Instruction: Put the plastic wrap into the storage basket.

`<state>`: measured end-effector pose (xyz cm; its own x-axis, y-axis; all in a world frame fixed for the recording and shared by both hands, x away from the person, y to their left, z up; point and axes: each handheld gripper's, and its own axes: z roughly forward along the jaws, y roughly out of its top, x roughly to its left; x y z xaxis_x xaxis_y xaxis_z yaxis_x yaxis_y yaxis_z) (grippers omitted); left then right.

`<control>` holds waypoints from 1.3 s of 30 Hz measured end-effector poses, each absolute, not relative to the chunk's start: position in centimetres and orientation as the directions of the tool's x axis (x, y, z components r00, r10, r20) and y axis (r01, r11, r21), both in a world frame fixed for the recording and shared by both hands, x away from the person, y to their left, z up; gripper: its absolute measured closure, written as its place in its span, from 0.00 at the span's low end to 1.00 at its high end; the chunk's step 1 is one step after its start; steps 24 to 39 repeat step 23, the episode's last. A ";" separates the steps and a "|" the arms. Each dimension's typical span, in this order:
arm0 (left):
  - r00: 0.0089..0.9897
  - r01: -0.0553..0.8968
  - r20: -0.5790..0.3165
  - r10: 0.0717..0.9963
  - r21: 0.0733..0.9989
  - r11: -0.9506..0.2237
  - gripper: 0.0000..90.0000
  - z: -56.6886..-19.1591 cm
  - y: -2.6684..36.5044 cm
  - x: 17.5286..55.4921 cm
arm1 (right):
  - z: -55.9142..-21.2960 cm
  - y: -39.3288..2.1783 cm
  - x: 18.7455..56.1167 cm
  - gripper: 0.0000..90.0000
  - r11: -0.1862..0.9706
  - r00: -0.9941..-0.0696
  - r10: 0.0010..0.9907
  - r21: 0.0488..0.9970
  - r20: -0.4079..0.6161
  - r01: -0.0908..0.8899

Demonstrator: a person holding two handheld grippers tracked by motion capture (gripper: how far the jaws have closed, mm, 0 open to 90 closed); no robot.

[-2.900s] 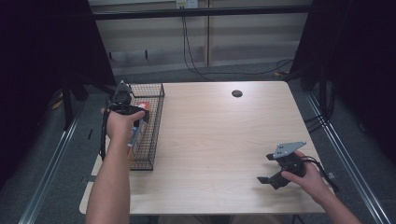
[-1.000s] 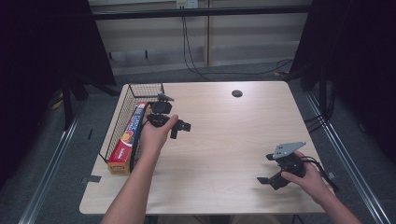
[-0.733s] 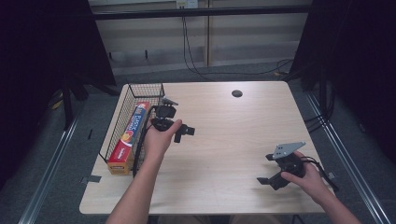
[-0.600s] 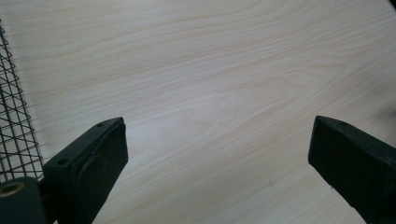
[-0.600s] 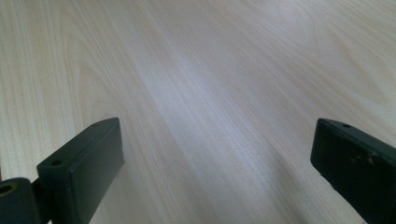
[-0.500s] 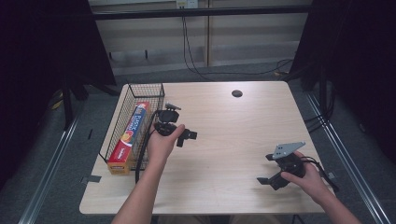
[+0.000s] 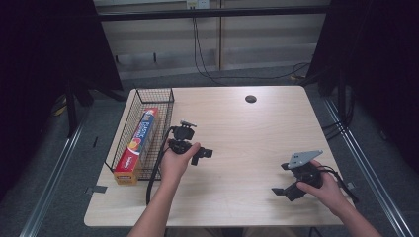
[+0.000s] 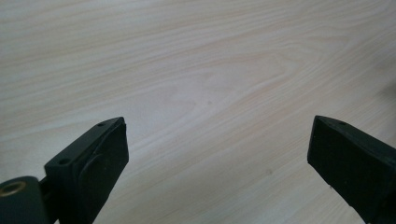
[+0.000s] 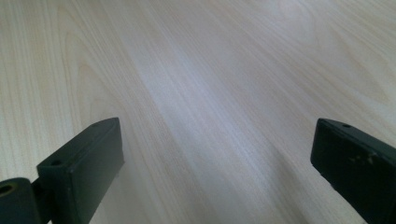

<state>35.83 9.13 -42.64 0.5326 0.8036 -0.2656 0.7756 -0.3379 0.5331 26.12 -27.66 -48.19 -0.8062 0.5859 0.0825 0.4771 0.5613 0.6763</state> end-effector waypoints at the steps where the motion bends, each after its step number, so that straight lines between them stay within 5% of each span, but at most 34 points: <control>1: 0.537 0.774 -0.266 0.800 0.532 -0.343 0.06 -42.8 9.2 35.7 | -48.2 -27.6 26.1 0.02 0.562 -0.806 0.587 0.674 0.083 0.479; 39: 0.585 0.753 -0.253 0.770 0.521 -0.401 0.06 -47.1 9.4 32.7 | -49.0 -27.1 26.3 0.02 0.587 -0.801 0.596 0.652 0.054 0.480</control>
